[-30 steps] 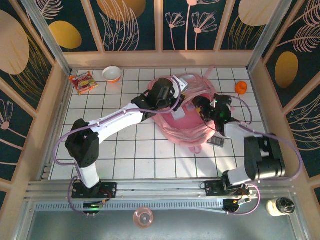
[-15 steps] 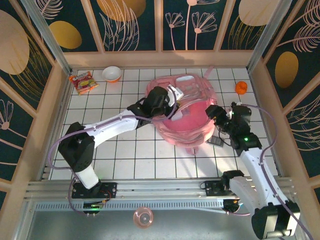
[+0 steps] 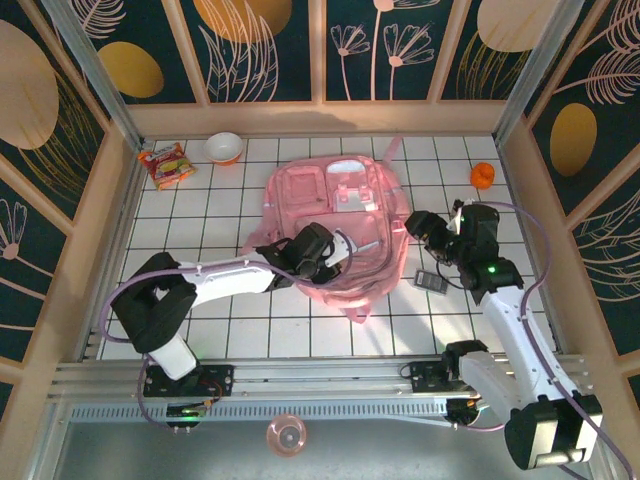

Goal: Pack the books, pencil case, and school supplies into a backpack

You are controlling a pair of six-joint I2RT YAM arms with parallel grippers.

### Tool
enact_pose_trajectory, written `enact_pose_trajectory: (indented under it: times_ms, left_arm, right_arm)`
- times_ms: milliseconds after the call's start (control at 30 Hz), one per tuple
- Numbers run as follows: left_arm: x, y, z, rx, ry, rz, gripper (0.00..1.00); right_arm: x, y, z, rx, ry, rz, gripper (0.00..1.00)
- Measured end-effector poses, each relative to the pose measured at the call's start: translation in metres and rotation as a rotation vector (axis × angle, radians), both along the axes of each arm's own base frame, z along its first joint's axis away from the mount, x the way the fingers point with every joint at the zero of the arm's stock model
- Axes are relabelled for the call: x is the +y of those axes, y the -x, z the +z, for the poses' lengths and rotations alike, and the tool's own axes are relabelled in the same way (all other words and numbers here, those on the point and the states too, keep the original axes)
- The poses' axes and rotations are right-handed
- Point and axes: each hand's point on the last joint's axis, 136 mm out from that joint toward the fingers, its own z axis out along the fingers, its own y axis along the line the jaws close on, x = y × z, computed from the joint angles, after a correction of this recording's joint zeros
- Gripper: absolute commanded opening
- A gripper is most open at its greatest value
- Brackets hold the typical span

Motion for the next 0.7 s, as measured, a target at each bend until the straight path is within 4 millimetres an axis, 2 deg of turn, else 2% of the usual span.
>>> enact_pose_trajectory:
  times_ms: [33,67,133,200,233,300,400,500,600,700]
  left_arm:
    - [0.002,0.002,0.003,0.006,0.014,0.011,0.06]
    - [0.004,0.004,0.005,0.010,0.026,0.018,0.16]
    - [0.011,0.010,0.018,0.017,0.069,0.047,0.44]
    - [0.019,0.013,0.035,0.016,0.124,0.088,0.61]
    - [0.024,0.014,0.047,0.008,0.161,0.107,0.66]
    - [0.038,0.009,0.074,-0.013,0.246,0.159,0.70]
    - [0.076,-0.013,0.118,-0.054,0.396,0.270,0.74]
    - [0.118,-0.034,0.142,-0.097,0.488,0.390,0.79]
    - [0.147,-0.044,0.142,-0.078,0.545,0.491,0.79]
    - [0.170,-0.051,0.125,-0.020,0.574,0.602,0.79]
  right_arm:
    - [0.002,0.000,0.001,-0.014,0.012,0.015,0.68]
    - [0.003,-0.001,0.002,-0.026,0.022,0.028,0.68]
    - [0.009,-0.001,0.005,-0.065,0.061,0.073,0.68]
    - [0.017,-0.002,0.011,-0.113,0.108,0.133,0.68]
    - [0.023,-0.002,0.016,-0.147,0.141,0.172,0.68]
    - [0.034,-0.002,0.026,-0.214,0.206,0.248,0.68]
    - [0.059,0.000,0.039,-0.325,0.325,0.397,0.66]
    - [0.093,0.008,0.042,-0.432,0.461,0.580,0.65]
    - [0.134,0.025,0.025,-0.517,0.616,0.800,0.63]
    - [0.172,0.050,-0.014,-0.562,0.780,1.034,0.63]
